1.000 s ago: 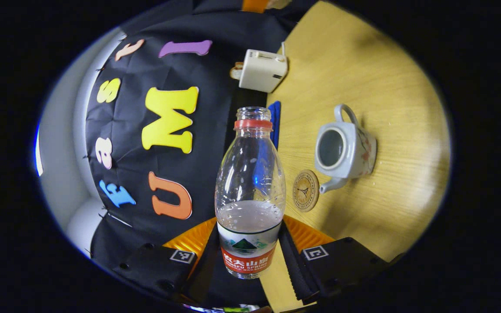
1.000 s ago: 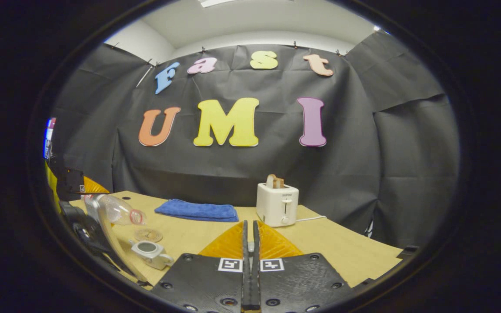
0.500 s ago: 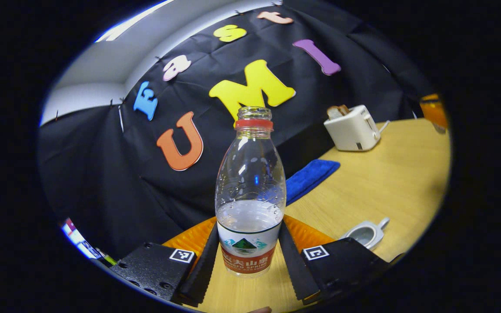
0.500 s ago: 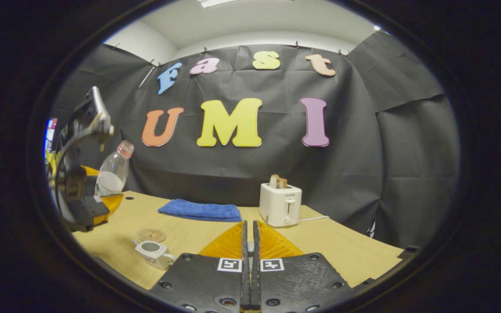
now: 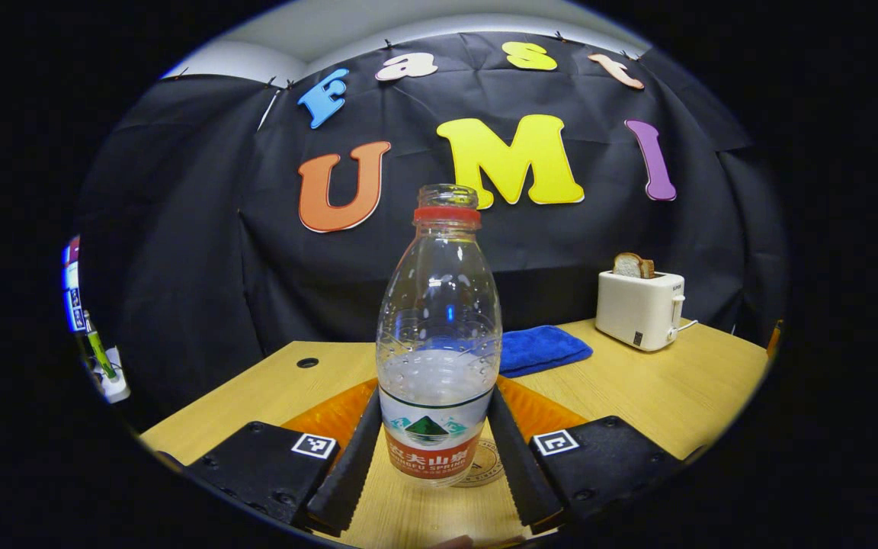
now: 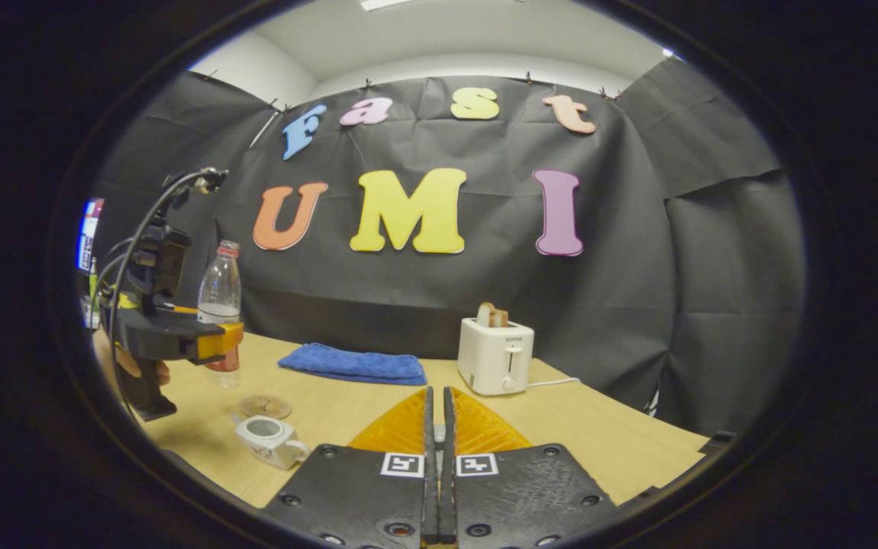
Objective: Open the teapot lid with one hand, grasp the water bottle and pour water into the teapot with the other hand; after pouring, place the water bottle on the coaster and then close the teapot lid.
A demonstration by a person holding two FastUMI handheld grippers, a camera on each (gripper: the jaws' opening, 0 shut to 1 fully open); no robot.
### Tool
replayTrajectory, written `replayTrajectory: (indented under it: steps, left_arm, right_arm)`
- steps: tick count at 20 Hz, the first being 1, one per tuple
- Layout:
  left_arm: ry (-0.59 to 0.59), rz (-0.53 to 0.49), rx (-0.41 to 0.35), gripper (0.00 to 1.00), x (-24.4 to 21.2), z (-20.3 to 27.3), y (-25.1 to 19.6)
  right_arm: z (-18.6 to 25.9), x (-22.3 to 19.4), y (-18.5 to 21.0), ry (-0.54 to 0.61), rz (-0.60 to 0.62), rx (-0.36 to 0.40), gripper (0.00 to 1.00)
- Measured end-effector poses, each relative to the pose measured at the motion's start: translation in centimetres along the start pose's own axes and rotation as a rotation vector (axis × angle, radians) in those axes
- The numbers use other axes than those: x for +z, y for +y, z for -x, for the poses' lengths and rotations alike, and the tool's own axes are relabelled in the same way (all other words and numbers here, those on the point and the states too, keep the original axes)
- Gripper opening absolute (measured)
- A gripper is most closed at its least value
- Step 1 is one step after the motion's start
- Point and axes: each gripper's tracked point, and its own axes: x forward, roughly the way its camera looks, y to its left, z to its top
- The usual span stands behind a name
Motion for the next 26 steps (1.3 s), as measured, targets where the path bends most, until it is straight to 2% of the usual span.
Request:
replayTrajectory:
  steps: [4,8,12,22,26]
  left_arm:
    - [0.016,0.066,-0.059,0.79,-1.9,-2.1,-1.8]
    - [0.047,0.094,-0.065,0.80,-3.8,-3.8,-1.8]
    - [0.071,0.140,-0.103,0.81,-5.2,-4.2,-2.8]
    - [0.046,0.073,-0.109,0.83,-4.9,-3.5,-3.0]
    - [0.040,0.050,-0.118,0.91,-4.6,-3.1,-3.1]
  right_arm:
    - [-0.6,-0.9,-0.2,0.025,0.003,-0.005,0.00]
    - [-1.0,-1.7,-0.5,0.045,-0.002,-0.014,0.01]
    - [-1.3,-2.4,-0.4,0.061,0.002,-0.014,0.00]
    - [-1.3,-2.4,-0.2,0.061,0.009,-0.013,0.01]
    - [-1.2,-2.4,0.0,0.060,0.010,-0.010,0.01]
